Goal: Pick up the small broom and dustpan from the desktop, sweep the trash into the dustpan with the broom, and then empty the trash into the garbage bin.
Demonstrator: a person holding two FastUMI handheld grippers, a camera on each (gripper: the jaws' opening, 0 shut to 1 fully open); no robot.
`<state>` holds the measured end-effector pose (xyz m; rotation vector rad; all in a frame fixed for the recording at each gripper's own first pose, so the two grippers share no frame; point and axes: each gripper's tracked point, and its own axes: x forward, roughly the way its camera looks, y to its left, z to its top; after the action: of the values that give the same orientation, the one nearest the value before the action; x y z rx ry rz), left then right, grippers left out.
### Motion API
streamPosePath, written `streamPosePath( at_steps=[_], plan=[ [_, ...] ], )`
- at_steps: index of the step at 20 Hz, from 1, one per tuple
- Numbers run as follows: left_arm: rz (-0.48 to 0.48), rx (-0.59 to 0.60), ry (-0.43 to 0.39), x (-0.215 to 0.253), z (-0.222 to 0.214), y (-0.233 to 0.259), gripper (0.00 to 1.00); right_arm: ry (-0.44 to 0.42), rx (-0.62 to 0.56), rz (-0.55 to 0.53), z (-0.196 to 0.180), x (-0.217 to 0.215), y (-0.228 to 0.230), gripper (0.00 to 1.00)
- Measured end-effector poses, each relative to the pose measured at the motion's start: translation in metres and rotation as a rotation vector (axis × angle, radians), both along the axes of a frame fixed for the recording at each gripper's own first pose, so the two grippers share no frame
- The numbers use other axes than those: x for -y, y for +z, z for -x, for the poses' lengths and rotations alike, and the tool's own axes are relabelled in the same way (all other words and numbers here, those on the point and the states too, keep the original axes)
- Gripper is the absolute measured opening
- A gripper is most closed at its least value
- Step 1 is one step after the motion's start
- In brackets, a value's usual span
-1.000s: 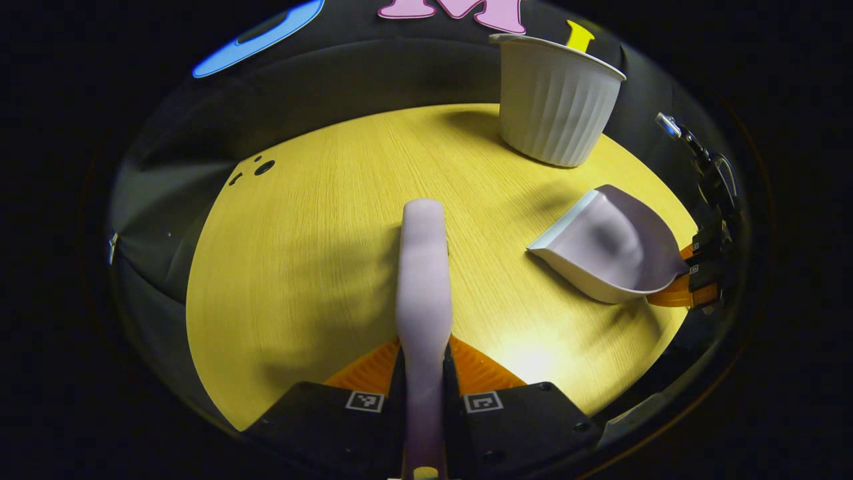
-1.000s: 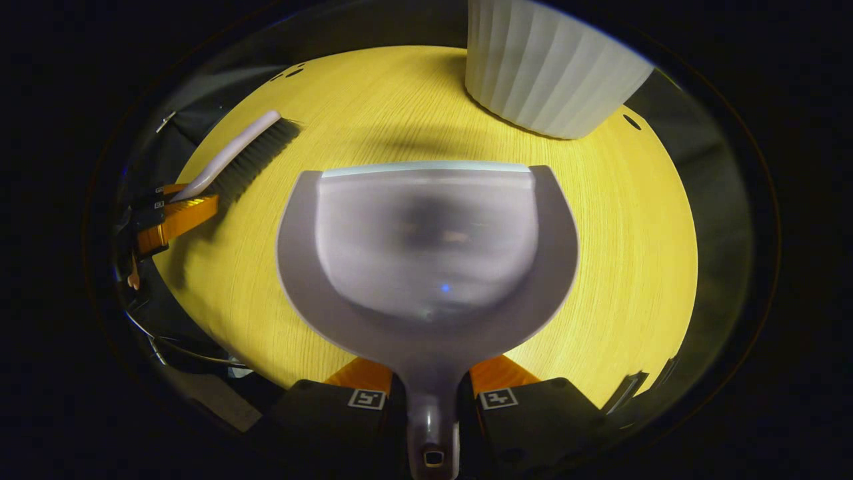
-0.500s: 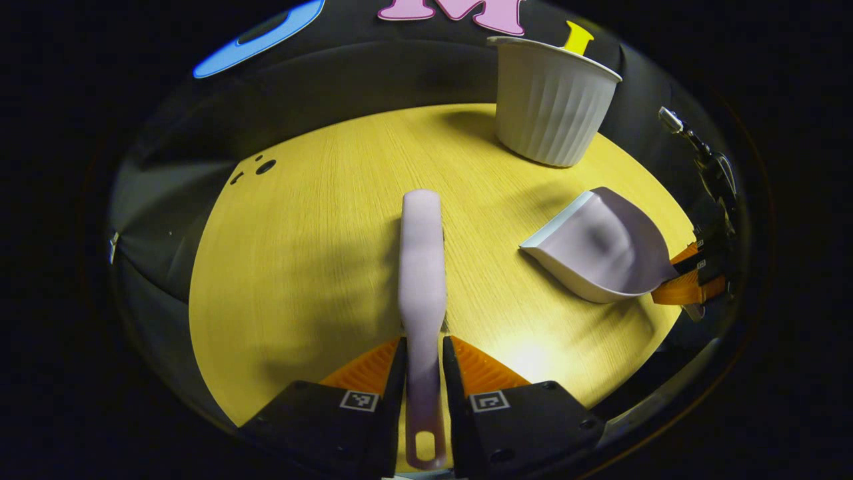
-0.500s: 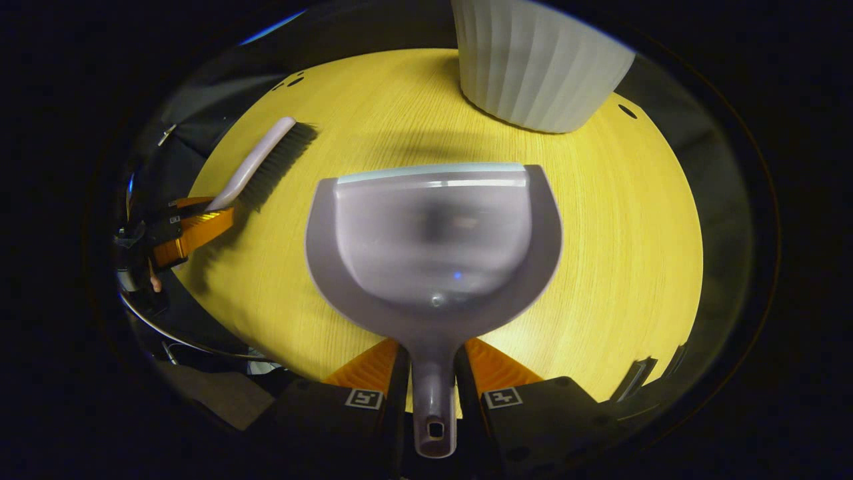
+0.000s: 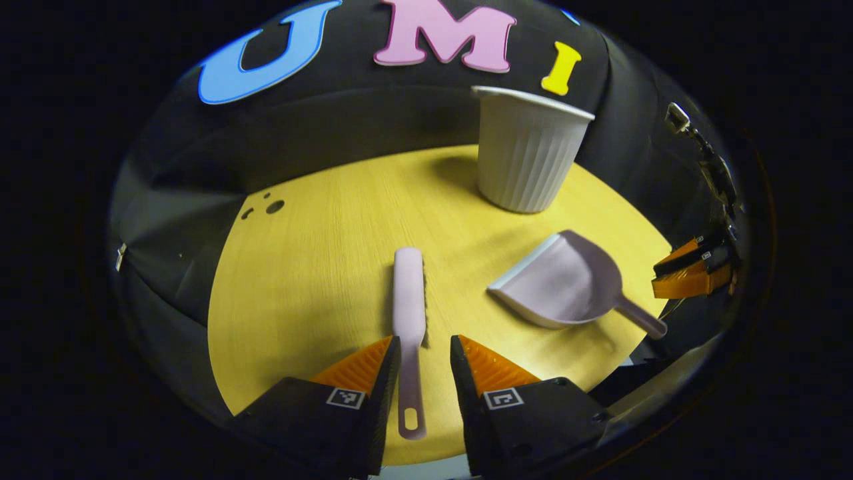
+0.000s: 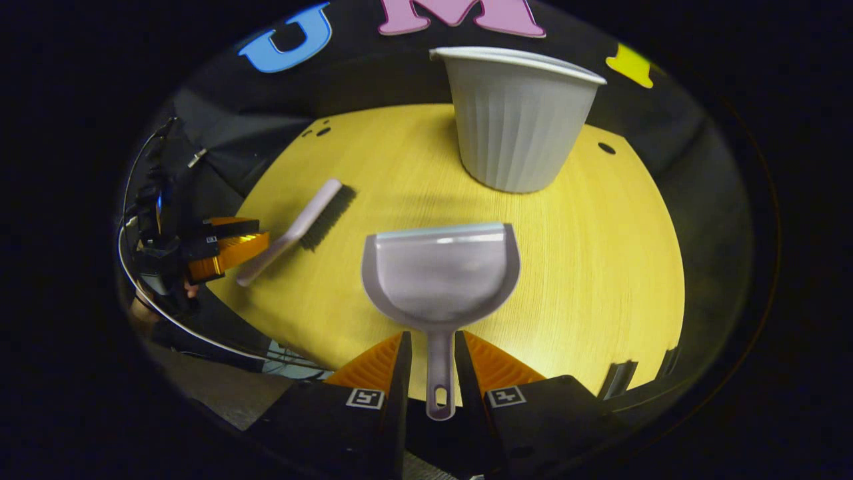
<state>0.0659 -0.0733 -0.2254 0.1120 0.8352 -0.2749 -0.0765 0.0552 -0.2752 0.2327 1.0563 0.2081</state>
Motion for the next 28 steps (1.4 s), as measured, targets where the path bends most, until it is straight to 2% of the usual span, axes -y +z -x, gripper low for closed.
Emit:
streamPosePath(
  at_steps=[4,5,6,9,10,11,12,13,16,17,20,28],
  plan=[
    [0.083,0.197,0.014,0.011,-0.026,0.064,0.50,-0.034,0.274,-0.010,-0.033,0.005,0.062,0.43],
    [0.094,0.239,0.015,0.016,-0.032,0.079,0.51,-0.054,0.322,-0.016,-0.040,0.006,0.074,0.38],
    [0.103,0.279,0.015,0.019,-0.036,0.094,0.51,-0.069,0.365,-0.024,-0.046,0.008,0.086,0.49],
    [0.117,0.369,0.019,0.026,-0.041,0.122,0.53,-0.125,0.486,-0.014,-0.062,0.022,0.122,0.50],
    [0.121,0.393,0.022,0.028,-0.041,0.132,0.54,-0.136,0.524,-0.007,-0.066,0.026,0.135,0.40],
    [0.130,0.416,0.024,0.030,-0.042,0.140,0.54,-0.143,0.563,0.005,-0.069,0.031,0.146,0.40],
    [0.135,0.429,0.022,0.032,-0.043,0.147,0.54,-0.141,0.591,0.020,-0.069,0.035,0.155,0.50],
    [0.135,0.438,0.024,0.031,-0.040,0.151,0.54,-0.136,0.620,0.036,-0.071,0.038,0.163,0.51],
    [0.136,0.452,0.024,0.031,-0.036,0.162,0.54,-0.115,0.669,0.072,-0.074,0.040,0.175,0.52],
    [0.131,0.446,0.025,0.031,-0.035,0.161,0.51,-0.110,0.685,0.071,-0.076,0.040,0.179,0.51],
    [0.084,0.438,0.023,0.030,-0.035,0.158,0.54,-0.095,0.721,0.087,-0.085,0.036,0.181,0.51],
    [0.060,0.414,0.138,0.019,-0.018,0.147,0.54,-0.025,0.673,0.036,-0.095,0.019,0.168,0.50]
  ],
)
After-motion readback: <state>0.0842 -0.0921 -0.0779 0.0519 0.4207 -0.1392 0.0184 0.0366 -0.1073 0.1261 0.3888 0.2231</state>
